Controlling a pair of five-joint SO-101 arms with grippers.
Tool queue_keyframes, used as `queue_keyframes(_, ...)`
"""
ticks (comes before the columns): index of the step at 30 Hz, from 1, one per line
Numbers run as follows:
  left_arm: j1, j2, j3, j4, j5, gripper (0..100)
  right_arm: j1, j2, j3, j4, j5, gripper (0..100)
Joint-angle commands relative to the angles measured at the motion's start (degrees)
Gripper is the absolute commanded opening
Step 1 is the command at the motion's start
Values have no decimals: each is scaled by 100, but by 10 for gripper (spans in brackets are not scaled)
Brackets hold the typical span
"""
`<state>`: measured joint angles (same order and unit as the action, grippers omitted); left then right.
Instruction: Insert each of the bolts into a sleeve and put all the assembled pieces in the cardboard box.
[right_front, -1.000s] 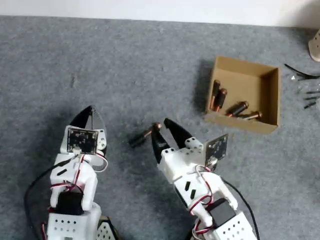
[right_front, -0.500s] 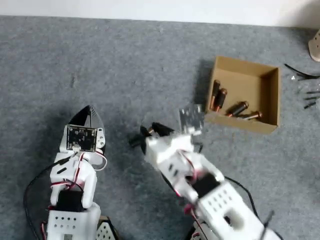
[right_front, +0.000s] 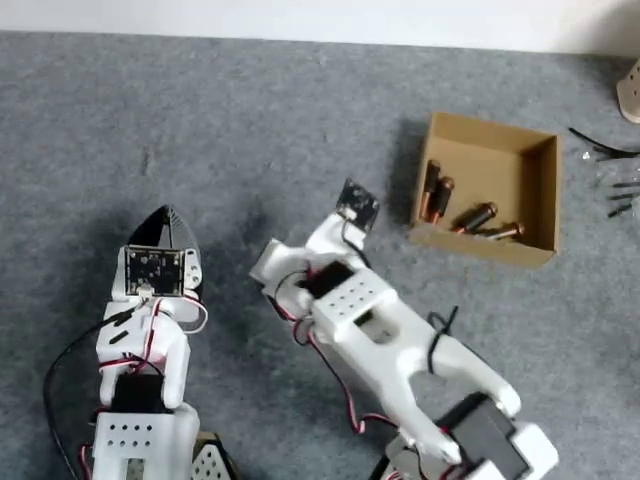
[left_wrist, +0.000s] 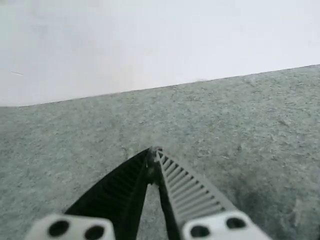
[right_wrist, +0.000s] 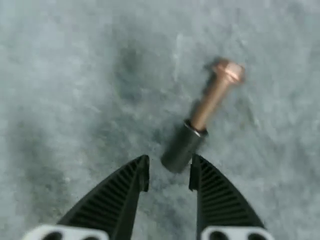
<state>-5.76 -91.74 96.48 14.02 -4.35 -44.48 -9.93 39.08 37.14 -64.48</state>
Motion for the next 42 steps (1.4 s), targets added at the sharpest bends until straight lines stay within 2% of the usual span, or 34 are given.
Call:
queue_keyframes(1,-48,75,101,-149,26,7,-110,154,-479,453,-141,127)
queue_keyframes(7,-48,75,101,-149,26,7,-242,409,-549,497,-149,127)
queue_keyframes(19,-31,75,101,-123,26,7,-4,1218,-989,189,-114,127)
queue_keyframes(31,-22,75,101,-114,26,7,31,1156,-1130,163,-149,127)
queue_keyframes(42,-22,75,101,-114,26,7,180,2448,-1771,198,-114,125)
